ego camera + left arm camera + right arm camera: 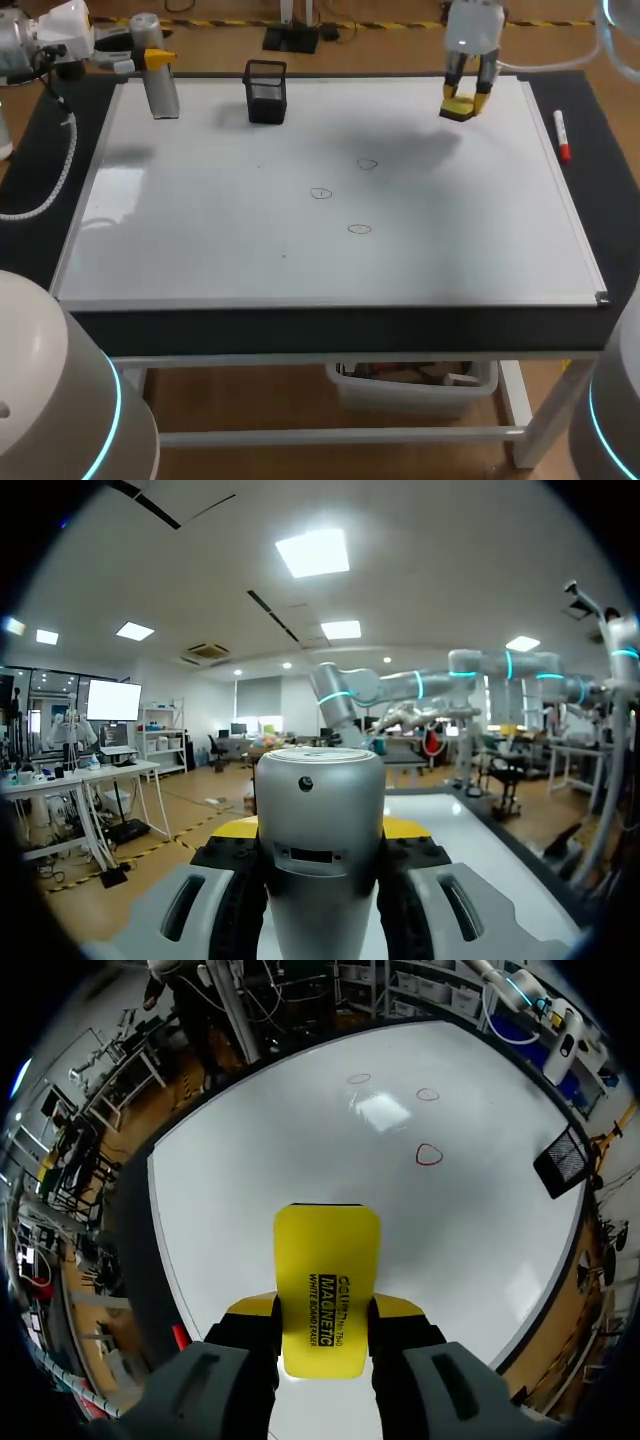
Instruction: Pick up the inspection probe, press it on each red-marked spot on the whiteboard one by one, put down the probe, pick up the eraser, and wipe off all the red marks.
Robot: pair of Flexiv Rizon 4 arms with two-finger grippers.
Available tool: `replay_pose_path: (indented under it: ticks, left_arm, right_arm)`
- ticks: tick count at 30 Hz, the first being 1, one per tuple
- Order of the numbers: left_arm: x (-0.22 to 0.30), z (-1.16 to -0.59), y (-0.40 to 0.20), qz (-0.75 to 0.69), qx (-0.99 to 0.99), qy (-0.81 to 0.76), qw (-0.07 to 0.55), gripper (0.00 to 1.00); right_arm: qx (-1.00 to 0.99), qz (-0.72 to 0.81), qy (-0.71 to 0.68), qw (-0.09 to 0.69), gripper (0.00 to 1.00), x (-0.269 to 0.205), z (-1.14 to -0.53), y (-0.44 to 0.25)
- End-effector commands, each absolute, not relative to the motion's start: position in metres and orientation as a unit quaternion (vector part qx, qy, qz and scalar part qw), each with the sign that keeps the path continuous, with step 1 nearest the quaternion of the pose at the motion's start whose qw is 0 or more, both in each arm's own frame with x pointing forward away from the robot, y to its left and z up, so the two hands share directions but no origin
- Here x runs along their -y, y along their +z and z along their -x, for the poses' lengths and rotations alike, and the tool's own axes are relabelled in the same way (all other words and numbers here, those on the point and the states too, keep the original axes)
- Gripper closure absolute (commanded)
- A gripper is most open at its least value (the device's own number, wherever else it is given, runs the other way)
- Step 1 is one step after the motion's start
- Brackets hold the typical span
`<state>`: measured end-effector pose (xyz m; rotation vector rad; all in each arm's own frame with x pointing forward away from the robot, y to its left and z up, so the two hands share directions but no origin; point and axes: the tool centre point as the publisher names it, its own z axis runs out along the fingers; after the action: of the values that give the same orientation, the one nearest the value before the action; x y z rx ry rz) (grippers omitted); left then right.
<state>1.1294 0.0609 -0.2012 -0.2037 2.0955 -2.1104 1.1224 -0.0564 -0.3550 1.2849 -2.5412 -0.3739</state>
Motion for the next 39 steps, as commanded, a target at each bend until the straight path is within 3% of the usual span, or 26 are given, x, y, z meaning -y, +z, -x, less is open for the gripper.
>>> replay_pose_path:
  ticks: [1, 15, 39]
  left_arm:
    - [-0.060, -1.128, -0.199, 0.069, -0.701, -0.704, 0.083, 1.00]
    - [-0.060, -1.128, -0.199, 0.069, -0.701, -0.704, 0.083, 1.00]
    - [-0.060, -1.128, -0.199, 0.069, -0.701, -0.704, 0.083, 1.00]
  right_arm:
    - [0.890, -0.450, -0.003, 0.065, 1.00, 0.073, -1.101, -0.345]
    - [0.911, -0.408, 0.028, 0.060, 1.00, 0.099, -1.084, -0.346]
    - [0.905, -0.421, -0.001, 0.057, 1.00, 0.092, -1.089, -0.347]
